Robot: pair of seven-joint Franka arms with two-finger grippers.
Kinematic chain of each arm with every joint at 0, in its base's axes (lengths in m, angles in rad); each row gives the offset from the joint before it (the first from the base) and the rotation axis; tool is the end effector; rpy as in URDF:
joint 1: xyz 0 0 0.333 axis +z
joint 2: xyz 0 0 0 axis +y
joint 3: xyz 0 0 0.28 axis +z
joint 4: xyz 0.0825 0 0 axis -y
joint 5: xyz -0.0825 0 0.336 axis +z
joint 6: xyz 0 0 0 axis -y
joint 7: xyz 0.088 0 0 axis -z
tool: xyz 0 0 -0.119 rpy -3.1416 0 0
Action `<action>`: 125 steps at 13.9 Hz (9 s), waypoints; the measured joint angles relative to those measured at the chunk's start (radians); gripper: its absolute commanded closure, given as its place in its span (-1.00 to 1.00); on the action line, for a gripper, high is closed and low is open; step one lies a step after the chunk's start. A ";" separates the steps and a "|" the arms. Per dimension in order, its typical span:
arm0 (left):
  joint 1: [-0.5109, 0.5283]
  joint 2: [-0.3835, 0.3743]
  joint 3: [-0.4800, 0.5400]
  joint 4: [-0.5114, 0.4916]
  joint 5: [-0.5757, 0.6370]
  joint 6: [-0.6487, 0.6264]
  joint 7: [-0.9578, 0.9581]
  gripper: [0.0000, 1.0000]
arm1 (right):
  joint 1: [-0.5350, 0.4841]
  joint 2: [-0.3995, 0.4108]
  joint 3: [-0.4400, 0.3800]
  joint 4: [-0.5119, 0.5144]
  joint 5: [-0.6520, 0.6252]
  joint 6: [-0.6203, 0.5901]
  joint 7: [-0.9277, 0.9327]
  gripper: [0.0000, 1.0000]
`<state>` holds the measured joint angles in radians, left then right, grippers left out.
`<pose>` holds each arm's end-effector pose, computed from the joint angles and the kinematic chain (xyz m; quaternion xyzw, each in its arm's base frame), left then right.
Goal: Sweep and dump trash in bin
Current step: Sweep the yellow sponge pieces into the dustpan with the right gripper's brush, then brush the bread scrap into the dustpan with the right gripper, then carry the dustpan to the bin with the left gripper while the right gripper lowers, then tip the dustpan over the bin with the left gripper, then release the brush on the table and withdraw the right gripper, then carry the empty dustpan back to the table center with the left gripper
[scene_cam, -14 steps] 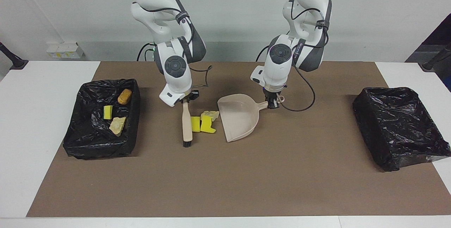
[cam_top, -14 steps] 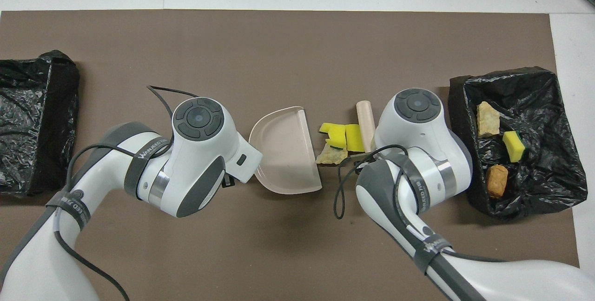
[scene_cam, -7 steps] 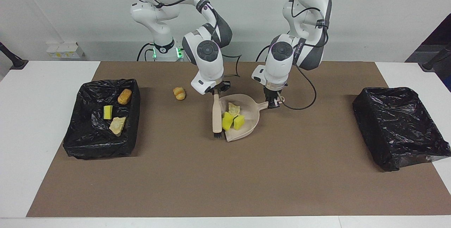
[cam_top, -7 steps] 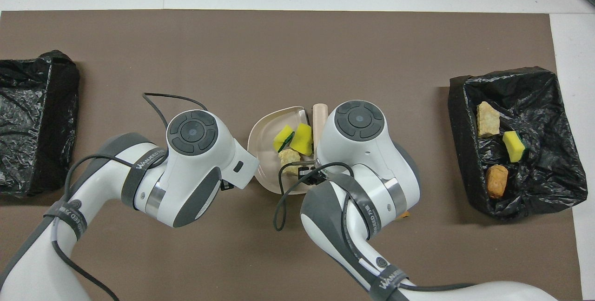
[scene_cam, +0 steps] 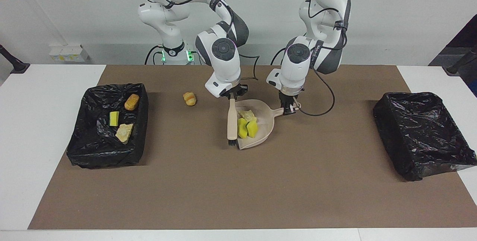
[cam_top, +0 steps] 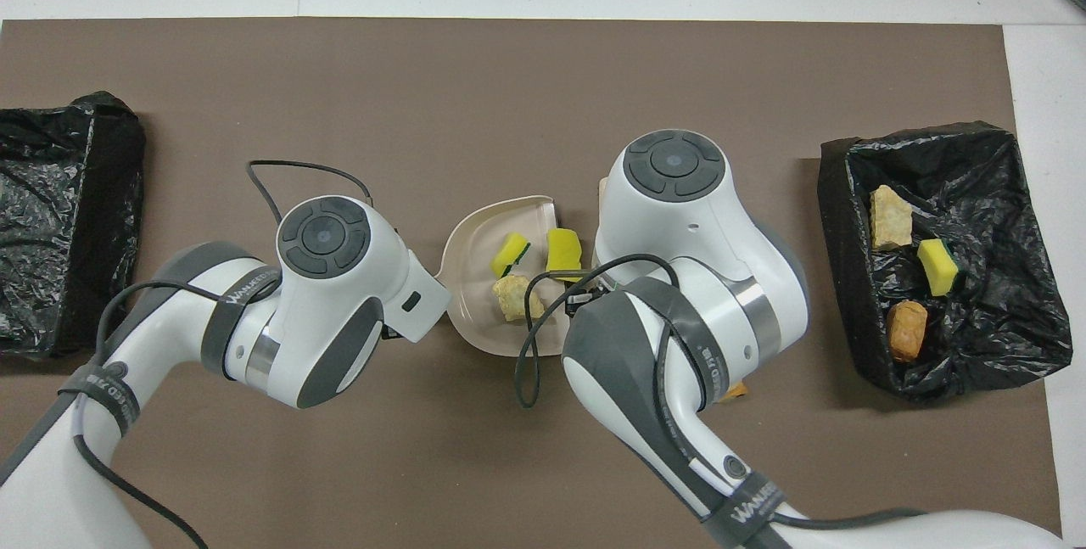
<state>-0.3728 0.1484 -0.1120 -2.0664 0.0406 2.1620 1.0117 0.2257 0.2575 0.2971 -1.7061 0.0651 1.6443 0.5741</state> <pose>0.4639 -0.2412 0.3390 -0.7248 0.6884 0.0271 0.0013 0.4680 0.2669 0.3962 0.9852 -0.0315 -0.1670 0.0209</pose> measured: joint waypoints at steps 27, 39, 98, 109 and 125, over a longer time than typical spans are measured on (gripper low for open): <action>-0.173 -0.150 -0.010 -0.163 0.000 -0.113 -0.251 1.00 | -0.085 -0.411 0.016 -0.709 0.103 0.257 0.012 1.00; -0.118 -0.149 0.006 -0.168 0.000 -0.077 -0.246 1.00 | 0.171 -0.240 0.020 -0.533 0.211 0.523 0.083 1.00; 0.855 0.201 0.054 0.649 0.551 -0.267 0.826 1.00 | -0.183 -0.247 -0.008 -0.144 -0.053 0.131 0.026 -1.00; 0.693 0.056 0.051 0.537 1.084 -0.406 0.587 1.00 | -0.528 -0.326 -0.041 0.017 -0.126 0.008 -0.446 -1.00; 0.574 -0.040 0.039 0.450 0.586 -0.489 0.244 1.00 | -0.523 -0.233 -0.038 0.167 -0.114 -0.043 -0.563 -1.00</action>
<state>0.2017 0.1081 -0.0732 -1.6167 0.6263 1.6725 1.2554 -0.2969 0.0243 0.2588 -1.5391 -0.0489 1.6015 0.0110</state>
